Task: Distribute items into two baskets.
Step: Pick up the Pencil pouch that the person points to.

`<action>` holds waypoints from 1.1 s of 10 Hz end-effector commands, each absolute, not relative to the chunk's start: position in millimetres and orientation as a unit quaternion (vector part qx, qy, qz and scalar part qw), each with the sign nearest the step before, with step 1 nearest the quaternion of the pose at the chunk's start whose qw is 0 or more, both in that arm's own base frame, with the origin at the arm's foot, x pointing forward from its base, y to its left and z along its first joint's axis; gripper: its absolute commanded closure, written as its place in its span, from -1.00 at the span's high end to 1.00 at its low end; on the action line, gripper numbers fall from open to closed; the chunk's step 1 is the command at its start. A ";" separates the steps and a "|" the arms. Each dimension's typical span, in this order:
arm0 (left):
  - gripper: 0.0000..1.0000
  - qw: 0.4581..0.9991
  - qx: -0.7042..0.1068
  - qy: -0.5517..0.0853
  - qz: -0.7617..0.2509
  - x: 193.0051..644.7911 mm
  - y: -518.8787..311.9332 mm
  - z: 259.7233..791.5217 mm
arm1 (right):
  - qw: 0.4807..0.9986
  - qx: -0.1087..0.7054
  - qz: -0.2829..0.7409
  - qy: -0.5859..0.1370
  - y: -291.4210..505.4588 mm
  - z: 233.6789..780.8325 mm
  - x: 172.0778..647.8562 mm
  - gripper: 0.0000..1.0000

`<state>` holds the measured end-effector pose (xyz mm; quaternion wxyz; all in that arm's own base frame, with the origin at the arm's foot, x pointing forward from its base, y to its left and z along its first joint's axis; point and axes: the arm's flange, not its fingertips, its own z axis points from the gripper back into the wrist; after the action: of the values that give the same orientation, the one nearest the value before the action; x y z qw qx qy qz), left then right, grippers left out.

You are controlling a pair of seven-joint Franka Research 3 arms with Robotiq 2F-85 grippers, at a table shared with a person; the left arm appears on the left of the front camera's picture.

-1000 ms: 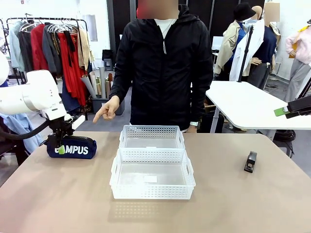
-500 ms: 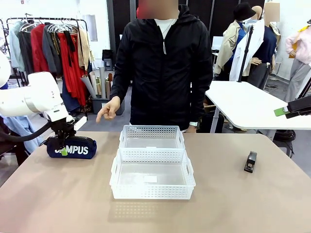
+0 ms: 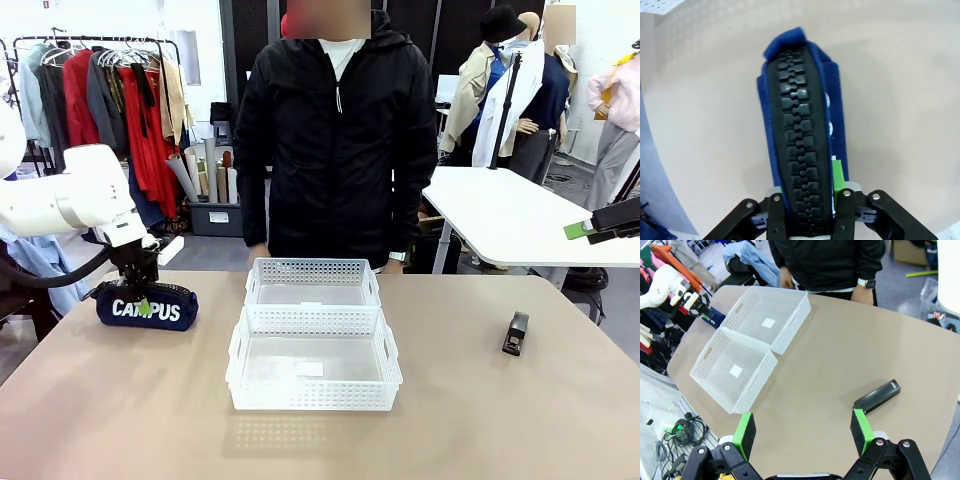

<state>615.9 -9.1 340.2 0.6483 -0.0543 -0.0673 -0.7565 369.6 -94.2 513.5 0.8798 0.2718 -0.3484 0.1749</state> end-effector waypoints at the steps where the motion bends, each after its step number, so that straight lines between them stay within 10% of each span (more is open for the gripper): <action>1: -1.00 0.656 -0.050 -0.049 -0.752 618.1 -11.3 340.7 | 0.874 0.281 0.177 -0.355 -94.5 513.9 371.1 1.00; 11: -1.00 0.736 -0.002 -0.019 -0.676 623.0 -17.8 382.3 | 0.874 0.281 0.177 -0.355 -94.5 513.9 371.1 1.00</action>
<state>624.7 -16.3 368.2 0.7160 -0.0257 -0.0391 -0.6966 369.5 -94.2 513.5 0.8798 0.2719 -0.3484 0.1749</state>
